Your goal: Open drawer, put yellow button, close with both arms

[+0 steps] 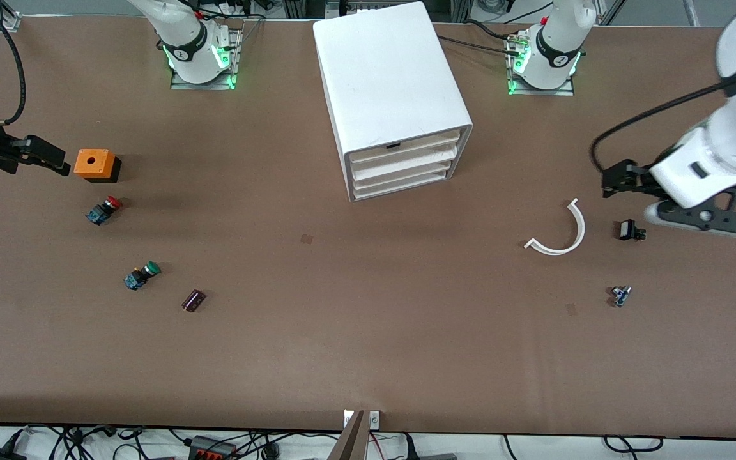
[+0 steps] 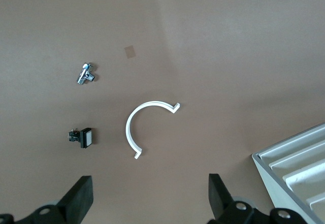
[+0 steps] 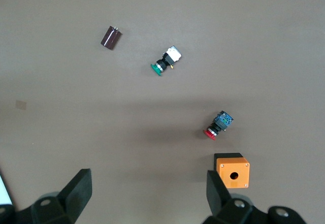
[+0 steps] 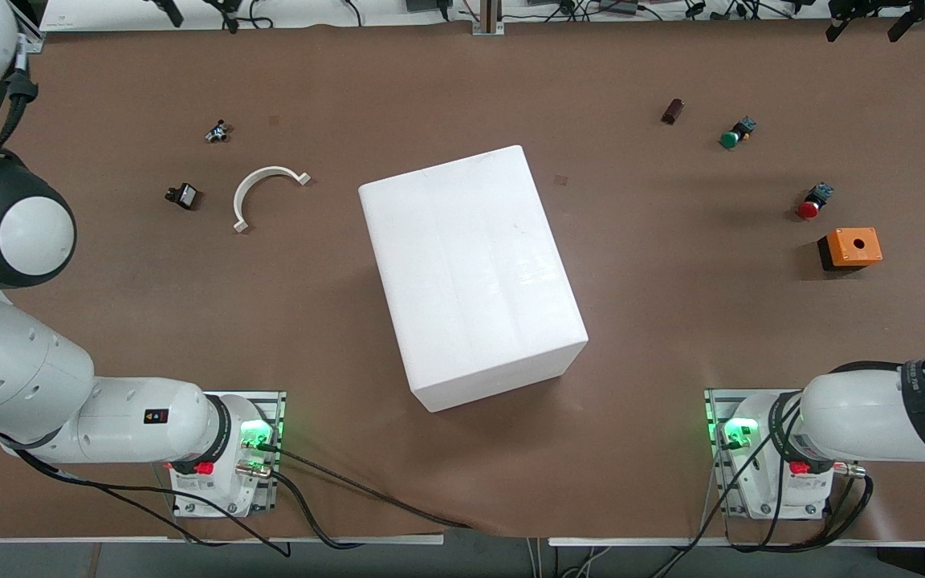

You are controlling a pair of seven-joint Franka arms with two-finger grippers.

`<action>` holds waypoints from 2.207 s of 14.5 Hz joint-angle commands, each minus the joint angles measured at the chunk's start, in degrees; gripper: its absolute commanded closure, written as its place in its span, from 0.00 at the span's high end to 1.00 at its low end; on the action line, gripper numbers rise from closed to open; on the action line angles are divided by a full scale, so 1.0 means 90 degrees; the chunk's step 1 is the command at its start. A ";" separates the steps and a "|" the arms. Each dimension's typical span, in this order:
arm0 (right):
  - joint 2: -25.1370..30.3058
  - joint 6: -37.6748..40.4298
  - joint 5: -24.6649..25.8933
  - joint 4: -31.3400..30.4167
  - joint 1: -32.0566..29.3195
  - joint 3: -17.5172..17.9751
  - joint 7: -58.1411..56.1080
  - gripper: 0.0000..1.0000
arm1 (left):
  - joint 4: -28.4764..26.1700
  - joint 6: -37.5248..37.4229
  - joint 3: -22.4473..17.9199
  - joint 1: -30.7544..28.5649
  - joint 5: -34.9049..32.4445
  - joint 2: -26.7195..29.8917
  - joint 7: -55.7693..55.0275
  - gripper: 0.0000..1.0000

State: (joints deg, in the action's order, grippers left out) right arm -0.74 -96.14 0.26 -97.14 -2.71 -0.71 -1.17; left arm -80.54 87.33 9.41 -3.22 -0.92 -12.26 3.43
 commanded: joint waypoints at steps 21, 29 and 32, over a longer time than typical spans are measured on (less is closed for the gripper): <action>0.0151 -0.0050 0.0059 -0.0076 -0.0031 0.0070 -0.0056 1.00 | -0.1862 0.0980 -0.0440 0.0055 0.0395 0.1557 0.0127 1.00; 0.0180 -0.0089 0.0079 -0.0115 -0.0021 0.0079 -0.0046 1.00 | -0.1852 0.0911 -0.0313 0.0045 0.0366 0.1567 0.0117 1.00; 0.0229 -0.0060 0.0079 -0.0106 -0.0021 0.0079 -0.0056 1.00 | -0.1852 0.0902 -0.0313 0.0036 0.0366 0.1567 0.0117 1.00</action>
State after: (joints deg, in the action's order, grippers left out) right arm -0.45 -96.40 0.26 -97.11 -2.69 -0.48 -1.17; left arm -96.48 96.06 6.40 -2.65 2.24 0.43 4.35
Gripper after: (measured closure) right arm 0.000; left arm 0.000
